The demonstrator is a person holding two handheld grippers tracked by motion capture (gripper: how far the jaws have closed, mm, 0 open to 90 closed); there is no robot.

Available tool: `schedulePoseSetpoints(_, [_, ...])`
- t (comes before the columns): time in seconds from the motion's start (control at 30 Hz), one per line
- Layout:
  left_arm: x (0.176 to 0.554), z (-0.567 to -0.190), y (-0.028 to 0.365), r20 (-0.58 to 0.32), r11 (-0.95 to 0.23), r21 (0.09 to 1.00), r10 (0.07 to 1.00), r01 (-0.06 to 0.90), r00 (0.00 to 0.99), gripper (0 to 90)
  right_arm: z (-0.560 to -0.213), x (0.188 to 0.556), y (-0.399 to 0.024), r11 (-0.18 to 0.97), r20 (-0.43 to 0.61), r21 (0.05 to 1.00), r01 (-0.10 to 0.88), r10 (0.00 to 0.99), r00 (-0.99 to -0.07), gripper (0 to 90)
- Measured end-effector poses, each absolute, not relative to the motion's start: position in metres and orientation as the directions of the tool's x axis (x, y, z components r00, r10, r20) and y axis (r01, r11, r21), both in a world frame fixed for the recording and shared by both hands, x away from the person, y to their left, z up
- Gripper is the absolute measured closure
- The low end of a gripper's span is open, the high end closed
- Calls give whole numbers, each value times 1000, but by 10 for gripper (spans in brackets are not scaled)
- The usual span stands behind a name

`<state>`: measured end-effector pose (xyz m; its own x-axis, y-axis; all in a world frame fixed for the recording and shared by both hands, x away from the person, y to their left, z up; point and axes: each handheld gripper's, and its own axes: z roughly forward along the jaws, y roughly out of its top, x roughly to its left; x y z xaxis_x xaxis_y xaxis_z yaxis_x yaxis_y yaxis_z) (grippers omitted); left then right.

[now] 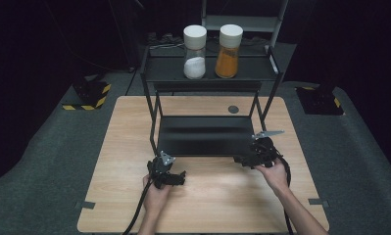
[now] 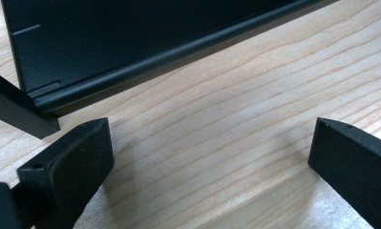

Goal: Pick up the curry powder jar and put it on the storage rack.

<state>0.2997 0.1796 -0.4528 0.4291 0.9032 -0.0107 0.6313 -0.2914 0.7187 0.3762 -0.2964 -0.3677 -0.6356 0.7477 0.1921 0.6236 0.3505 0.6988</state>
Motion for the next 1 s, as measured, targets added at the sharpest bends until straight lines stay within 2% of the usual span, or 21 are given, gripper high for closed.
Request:
schedulePoseSetpoints(0.33, [300, -453, 180, -10, -292, 719, 903, 631, 429, 14, -391, 367, -292, 369, 162, 689, 624, 761, -628, 63])
schedulePoseSetpoints(0.67, [300, -453, 180, -12, -291, 719, 903, 631, 430, 14, -412, 351, -280, 414, 67, 674, 612, 791, -608, 58])
schedulePoseSetpoints(0.87, [300, -453, 180, -12, -291, 719, 903, 631, 430, 14, -427, 340, -262, 464, -33, 641, 611, 812, -582, 36])
schedulePoseSetpoints(1.0, [300, -453, 180, -11, -294, 718, 902, 631, 432, 14, -431, 339, -262, 450, -25, 654, 608, 816, -578, 29])
